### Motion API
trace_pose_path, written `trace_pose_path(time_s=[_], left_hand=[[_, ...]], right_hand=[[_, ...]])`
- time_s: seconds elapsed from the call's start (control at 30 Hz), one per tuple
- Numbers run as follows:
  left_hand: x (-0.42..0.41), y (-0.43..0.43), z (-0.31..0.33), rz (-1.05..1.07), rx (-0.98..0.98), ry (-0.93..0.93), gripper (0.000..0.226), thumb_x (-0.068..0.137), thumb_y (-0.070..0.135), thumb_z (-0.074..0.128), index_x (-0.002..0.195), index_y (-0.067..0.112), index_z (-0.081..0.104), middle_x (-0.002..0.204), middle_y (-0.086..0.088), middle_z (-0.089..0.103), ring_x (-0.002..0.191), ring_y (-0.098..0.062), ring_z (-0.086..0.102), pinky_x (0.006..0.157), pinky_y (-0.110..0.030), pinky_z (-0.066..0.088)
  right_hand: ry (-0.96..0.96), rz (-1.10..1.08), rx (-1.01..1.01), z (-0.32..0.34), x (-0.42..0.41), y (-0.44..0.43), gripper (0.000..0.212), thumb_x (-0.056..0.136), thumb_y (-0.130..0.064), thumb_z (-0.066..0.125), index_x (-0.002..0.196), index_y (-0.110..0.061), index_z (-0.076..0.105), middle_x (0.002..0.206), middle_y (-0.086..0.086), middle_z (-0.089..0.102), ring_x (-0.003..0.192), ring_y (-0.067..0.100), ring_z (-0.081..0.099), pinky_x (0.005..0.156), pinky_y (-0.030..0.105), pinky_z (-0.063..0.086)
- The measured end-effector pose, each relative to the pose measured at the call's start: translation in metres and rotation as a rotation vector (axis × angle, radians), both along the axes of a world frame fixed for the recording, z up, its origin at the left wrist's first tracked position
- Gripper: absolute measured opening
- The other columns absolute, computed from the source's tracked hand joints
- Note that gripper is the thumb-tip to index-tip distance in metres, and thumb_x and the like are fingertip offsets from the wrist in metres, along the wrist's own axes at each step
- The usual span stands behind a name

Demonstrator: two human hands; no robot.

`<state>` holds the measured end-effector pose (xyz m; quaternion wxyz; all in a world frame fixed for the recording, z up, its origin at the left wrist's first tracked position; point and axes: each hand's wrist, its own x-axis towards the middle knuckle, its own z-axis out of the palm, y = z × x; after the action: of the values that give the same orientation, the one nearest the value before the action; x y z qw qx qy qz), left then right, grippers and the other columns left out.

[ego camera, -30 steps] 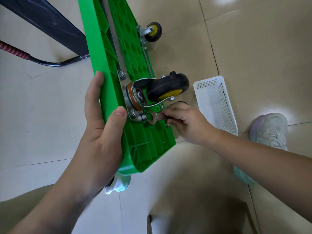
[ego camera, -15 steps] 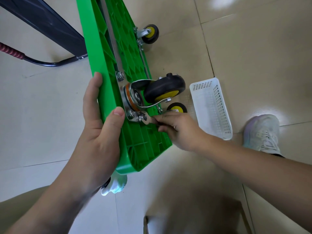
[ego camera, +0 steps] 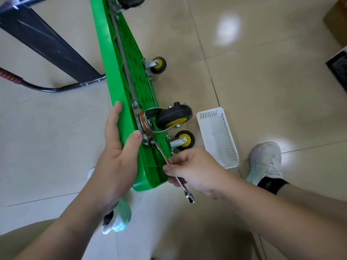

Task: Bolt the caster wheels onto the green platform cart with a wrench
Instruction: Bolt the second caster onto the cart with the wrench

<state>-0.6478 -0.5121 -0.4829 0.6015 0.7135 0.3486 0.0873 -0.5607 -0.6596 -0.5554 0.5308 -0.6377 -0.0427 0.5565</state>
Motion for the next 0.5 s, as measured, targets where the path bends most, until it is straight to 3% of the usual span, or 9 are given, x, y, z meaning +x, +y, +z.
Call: trace_pose_path(time_s=[0.1, 0.23, 0.3, 0.37, 0.5], left_hand=[[0.0, -0.001, 0.001, -0.002, 0.007, 0.005, 0.058, 0.109, 0.032, 0.047, 0.136, 0.078, 0.023, 0.125, 0.048, 0.056, 0.124, -0.004, 0.062, 0.108, -0.05, 0.05], [0.001, -0.001, 0.002, 0.009, -0.016, -0.002, 0.059, 0.111, 0.026, 0.044, 0.137, 0.075, 0.025, 0.126, 0.045, 0.057, 0.124, -0.006, 0.063, 0.105, -0.051, 0.053], [0.001, -0.001, 0.001, 0.007, -0.03, -0.012, 0.057, 0.107, 0.032, 0.049, 0.136, 0.076, 0.026, 0.13, 0.042, 0.058, 0.124, -0.008, 0.064, 0.104, -0.052, 0.053], [0.001, -0.001, 0.002, 0.013, -0.042, -0.017, 0.059, 0.095, 0.04, 0.05, 0.135, 0.077, 0.028, 0.137, 0.036, 0.056, 0.126, -0.009, 0.063, 0.105, -0.052, 0.052], [-0.001, 0.001, -0.003, 0.007, -0.067, -0.032, 0.065, 0.092, 0.038, 0.048, 0.145, 0.07, 0.026, 0.143, 0.029, 0.056, 0.129, -0.014, 0.062, 0.105, -0.055, 0.051]], right_hand=[[0.004, 0.029, -0.02, -0.001, 0.0, -0.009, 0.007, 0.085, -0.009, 0.077, 0.089, -0.003, 0.076, 0.07, 0.012, 0.072, 0.064, 0.018, 0.065, 0.071, 0.034, 0.058], [-0.393, 0.127, -0.109, -0.026, 0.003, -0.018, 0.013, 0.087, -0.018, 0.076, 0.099, -0.021, 0.079, 0.081, -0.002, 0.075, 0.065, 0.001, 0.064, 0.068, 0.021, 0.054], [-0.551, 0.138, -0.075, -0.044, 0.012, -0.018, 0.021, 0.088, -0.018, 0.074, 0.108, -0.026, 0.077, 0.094, -0.006, 0.076, 0.085, 0.008, 0.068, 0.081, 0.026, 0.054], [-0.699, 0.181, 0.011, -0.059, 0.022, -0.014, 0.026, 0.09, -0.013, 0.071, 0.113, -0.022, 0.075, 0.101, -0.003, 0.076, 0.093, 0.015, 0.067, 0.088, 0.027, 0.053], [-0.933, 0.229, 0.149, -0.081, 0.043, 0.004, 0.025, 0.089, -0.013, 0.072, 0.113, -0.017, 0.075, 0.094, 0.001, 0.074, 0.086, 0.02, 0.067, 0.077, 0.025, 0.051]])
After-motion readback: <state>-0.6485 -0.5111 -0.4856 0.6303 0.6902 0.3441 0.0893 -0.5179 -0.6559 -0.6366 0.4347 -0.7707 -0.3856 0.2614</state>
